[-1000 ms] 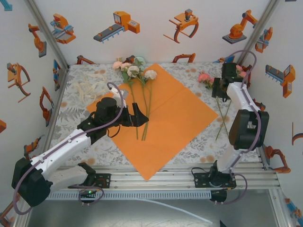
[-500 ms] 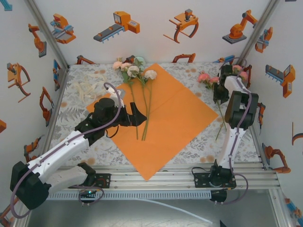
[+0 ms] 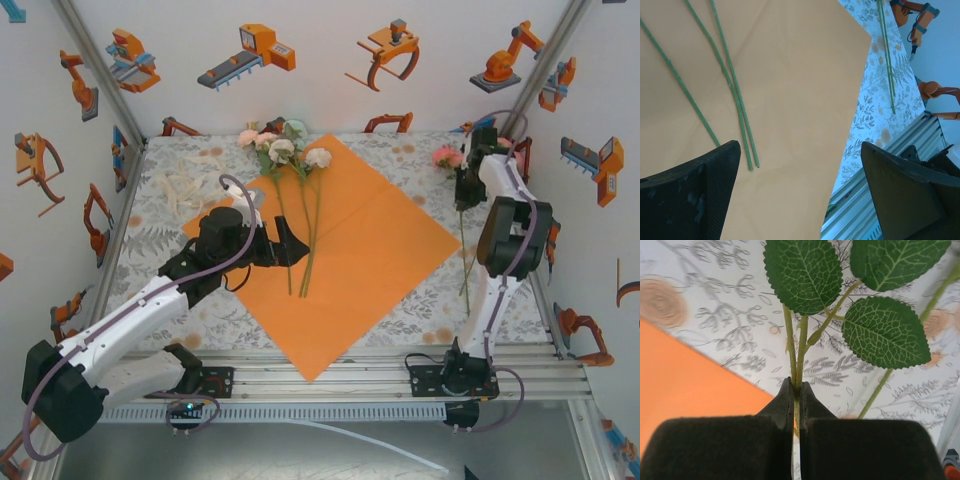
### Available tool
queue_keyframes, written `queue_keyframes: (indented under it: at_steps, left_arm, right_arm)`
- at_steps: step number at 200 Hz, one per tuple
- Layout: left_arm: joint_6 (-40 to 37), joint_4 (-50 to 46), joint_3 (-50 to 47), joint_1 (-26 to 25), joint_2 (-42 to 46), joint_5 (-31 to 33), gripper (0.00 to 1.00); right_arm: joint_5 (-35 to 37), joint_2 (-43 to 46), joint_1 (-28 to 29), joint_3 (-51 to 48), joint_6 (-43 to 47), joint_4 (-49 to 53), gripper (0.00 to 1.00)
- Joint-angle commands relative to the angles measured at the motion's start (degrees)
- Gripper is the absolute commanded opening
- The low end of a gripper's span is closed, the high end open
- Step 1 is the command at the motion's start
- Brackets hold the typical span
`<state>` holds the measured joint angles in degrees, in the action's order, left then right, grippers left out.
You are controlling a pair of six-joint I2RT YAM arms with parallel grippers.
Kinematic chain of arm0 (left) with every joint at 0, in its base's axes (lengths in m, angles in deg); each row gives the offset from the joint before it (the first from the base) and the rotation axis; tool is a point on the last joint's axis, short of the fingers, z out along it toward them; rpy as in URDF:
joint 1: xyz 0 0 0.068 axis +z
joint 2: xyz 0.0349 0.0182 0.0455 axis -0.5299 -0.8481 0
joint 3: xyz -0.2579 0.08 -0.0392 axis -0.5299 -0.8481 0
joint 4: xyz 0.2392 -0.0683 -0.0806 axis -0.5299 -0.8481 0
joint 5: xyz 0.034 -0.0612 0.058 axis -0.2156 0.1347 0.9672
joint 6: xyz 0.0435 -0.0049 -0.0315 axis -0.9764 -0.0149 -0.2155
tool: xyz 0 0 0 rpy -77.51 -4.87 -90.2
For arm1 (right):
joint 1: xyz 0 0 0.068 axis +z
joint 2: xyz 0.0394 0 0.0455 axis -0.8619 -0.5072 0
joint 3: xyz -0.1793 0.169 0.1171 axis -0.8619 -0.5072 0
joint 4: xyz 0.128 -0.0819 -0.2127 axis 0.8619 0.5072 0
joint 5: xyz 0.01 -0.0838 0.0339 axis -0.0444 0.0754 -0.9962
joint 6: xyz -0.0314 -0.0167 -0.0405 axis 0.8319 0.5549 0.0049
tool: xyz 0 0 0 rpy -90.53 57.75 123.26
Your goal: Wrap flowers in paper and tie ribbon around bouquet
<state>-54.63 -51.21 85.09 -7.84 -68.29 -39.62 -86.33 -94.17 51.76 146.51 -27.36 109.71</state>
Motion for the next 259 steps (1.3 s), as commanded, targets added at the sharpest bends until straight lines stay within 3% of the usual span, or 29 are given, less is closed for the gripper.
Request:
queue_keyframes:
  at_steps: [1,37,65,90,118,182,211,241,259]
  left_arm:
    - [-1.91,0.06,1.01,-0.22,1.67,-1.37,0.97]
    - [-3.02,-0.74,0.31,-0.17,4.01,0.25,0.98]
    - [-3.29,-1.57,0.15,-0.24,4.97,0.57,0.97]
    - [-3.07,-1.95,-0.91,-0.17,6.19,0.76,0.98]
    - [-2.98,-2.6,-1.64,-0.24,7.44,1.24,0.97]
    - [-3.49,-3.93,-2.15,-0.08,8.77,2.88,0.98]
    - [-4.27,-4.48,-1.53,-0.04,8.4,2.71,0.98]
    - [-4.39,-2.7,-1.29,0.0,6.88,1.11,0.98]
    - [-4.39,-1.49,-1.22,-0.02,6.12,0.3,0.98]
  right_arm:
    - [-5.52,10.23,0.82,0.49,-5.94,-1.58,0.0]
    - [-21.4,18.19,4.25,-6.67,-27.73,-14.08,0.0]
    - [-21.04,16.97,12.56,-8.44,-38.81,-21.46,0.0]
    - [-19.58,9.78,19.97,-3.99,-41.54,-23.44,0.0]
    - [-20.9,-2.3,24.91,7.67,-42.54,-20.3,0.0]
    - [-23.01,-28.61,29.07,37.1,-39.18,-7.0,0.0]
    - [-25.33,-30.9,29.13,40.99,-37.97,-4.91,0.23]
    - [-21.39,-22.9,28.95,36.26,-32.5,-4.04,0.48]
    - [-19.94,-17.58,28.24,33.52,-28.29,-2.84,0.53]
